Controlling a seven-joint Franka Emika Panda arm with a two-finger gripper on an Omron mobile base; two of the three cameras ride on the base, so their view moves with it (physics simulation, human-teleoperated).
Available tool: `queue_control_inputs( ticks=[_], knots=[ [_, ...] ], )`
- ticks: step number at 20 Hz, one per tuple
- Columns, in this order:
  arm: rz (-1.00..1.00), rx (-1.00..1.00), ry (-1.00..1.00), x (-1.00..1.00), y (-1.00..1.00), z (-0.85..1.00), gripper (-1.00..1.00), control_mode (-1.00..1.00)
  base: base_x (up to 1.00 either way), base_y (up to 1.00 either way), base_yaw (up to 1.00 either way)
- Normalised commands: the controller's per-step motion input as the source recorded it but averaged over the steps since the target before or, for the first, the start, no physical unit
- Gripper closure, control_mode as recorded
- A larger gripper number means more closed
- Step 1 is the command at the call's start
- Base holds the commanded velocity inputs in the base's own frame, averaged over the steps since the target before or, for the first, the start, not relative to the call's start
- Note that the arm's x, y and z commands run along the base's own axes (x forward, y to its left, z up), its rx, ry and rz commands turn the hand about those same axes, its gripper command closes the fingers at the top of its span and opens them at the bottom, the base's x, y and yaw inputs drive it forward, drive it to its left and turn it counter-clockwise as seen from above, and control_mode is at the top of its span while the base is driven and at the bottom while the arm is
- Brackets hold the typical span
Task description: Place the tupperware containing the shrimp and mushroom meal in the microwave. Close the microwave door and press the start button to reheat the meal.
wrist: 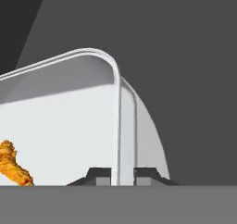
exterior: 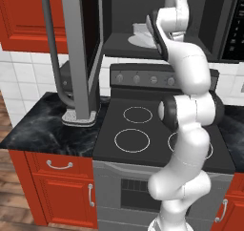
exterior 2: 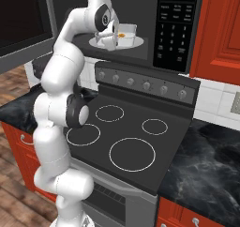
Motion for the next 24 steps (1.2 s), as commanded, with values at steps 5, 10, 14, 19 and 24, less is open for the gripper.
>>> queue_control_inputs(
  ticks=[5, 10, 14, 19, 24],
  knots=[
    [0.0, 0.0, 0.0, 0.51, 0.0, -0.16, -1.0, -1.0, 0.0, 0.0, 0.0],
    [-0.01, -0.03, -0.04, 0.13, 0.0, -0.2, -1.0, -1.0, 0.0, 0.0, 0.0],
    [-0.07, -0.16, -0.33, -0.24, 0.0, -0.71, -1.0, -1.0, 0.0, 0.0, 0.0],
    [-0.06, -0.2, -0.45, -0.51, 0.0, -0.86, -1.0, -1.0, 0.0, 0.0, 0.0],
    [-0.02, -0.14, -0.41, -0.71, 0.0, -0.3, -1.0, -1.0, 0.0, 0.0, 0.0]
  ],
)
